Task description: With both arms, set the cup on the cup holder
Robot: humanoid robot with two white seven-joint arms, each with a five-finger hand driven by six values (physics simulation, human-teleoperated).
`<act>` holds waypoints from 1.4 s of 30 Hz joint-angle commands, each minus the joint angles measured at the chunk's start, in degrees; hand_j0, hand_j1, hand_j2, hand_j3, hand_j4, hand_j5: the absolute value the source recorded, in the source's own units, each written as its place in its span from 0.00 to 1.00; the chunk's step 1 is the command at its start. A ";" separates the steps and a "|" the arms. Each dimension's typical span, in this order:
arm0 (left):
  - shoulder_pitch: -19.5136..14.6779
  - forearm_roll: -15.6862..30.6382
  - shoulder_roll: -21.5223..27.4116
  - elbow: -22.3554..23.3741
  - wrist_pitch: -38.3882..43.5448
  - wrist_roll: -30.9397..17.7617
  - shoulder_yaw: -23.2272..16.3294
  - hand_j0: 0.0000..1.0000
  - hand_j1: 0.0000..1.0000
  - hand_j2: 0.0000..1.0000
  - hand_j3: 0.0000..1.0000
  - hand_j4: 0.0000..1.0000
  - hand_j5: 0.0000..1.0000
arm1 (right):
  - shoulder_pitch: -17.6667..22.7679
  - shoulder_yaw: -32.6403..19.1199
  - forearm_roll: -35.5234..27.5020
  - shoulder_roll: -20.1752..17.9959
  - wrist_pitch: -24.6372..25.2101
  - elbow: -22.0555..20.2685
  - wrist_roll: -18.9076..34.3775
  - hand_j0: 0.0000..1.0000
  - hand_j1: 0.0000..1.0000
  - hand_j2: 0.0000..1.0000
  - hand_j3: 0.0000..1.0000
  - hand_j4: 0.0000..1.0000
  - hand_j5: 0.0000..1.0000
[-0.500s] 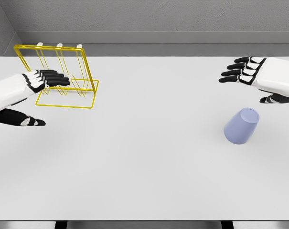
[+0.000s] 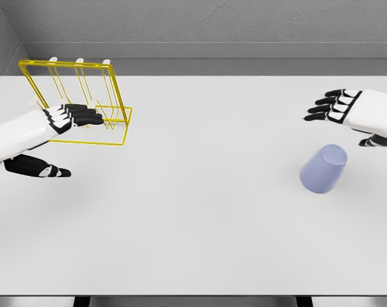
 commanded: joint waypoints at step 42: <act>-3.51 38.92 -12.03 5.76 22.71 0.30 -24.26 1.00 1.00 1.00 1.00 1.00 1.00 | 0.00 8.06 6.18 4.78 0.06 4.39 4.29 0.90 0.90 0.90 0.90 0.90 0.90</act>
